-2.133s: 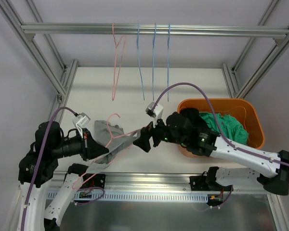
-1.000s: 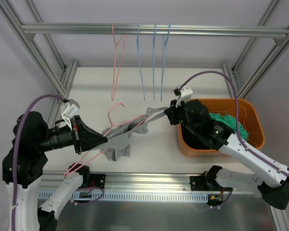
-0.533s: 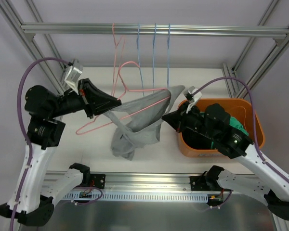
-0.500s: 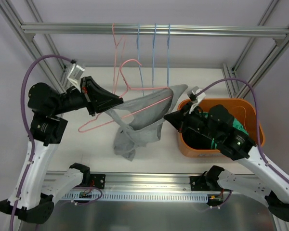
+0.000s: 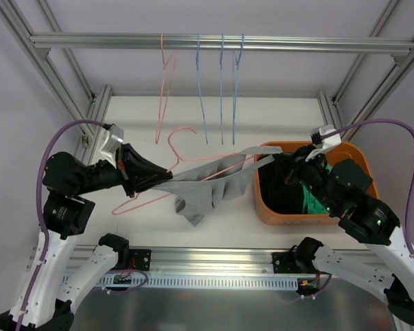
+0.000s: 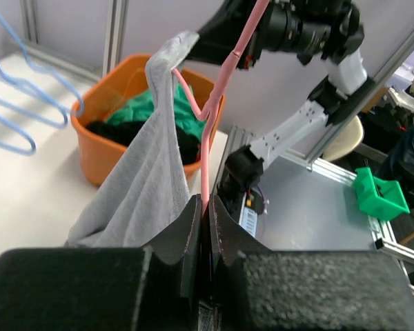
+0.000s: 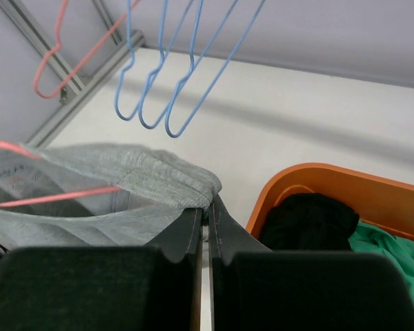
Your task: Remove the tank top from the hanger
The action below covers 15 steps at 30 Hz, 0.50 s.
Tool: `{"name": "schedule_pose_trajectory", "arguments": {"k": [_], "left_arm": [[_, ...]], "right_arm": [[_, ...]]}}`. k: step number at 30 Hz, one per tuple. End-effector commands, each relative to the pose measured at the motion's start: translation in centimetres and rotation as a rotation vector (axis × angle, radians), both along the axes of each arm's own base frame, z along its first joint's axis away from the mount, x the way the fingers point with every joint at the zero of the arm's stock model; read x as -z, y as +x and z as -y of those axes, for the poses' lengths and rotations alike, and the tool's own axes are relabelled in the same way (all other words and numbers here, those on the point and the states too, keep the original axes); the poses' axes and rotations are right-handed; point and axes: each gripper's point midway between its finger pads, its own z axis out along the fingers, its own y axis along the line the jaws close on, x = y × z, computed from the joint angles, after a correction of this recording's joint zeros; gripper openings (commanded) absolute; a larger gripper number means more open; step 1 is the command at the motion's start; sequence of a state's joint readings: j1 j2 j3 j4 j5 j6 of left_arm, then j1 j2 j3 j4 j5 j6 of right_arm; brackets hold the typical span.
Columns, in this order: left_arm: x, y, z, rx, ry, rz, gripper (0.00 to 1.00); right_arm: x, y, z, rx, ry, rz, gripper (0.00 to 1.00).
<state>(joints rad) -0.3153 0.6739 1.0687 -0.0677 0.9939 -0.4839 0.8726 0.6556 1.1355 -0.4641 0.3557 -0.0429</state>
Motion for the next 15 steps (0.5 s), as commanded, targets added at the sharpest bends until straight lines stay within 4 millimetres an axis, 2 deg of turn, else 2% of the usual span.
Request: {"name": "schedule_pose_trajectory", "arguments": {"k": [1,3,7,10,15], "left_arm": [[3.0,-0.5,-0.3,-0.006,0.058,-0.032,0.0],[4.9,-1.2,-0.5,-0.001,0.084,-0.075,0.0],[6.6,-2.4,-0.8,0.021,0.101,-0.106,0.0],[6.3,-3.7,-1.1,0.024,0.087,-0.071,0.0],[3.6,-5.7,-1.5,0.048,0.059,0.009,0.0]], "right_arm": [[-0.1,1.1,1.0,0.078,-0.054,0.005,0.0],[0.1,1.3,0.7,0.075,-0.068,-0.002,0.0],[0.8,2.0,0.1,0.079,-0.096,-0.018,0.0],[2.2,2.7,-0.4,0.083,-0.132,-0.052,0.0],[4.4,3.5,-1.6,0.041,-0.151,-0.118,0.0]]}}
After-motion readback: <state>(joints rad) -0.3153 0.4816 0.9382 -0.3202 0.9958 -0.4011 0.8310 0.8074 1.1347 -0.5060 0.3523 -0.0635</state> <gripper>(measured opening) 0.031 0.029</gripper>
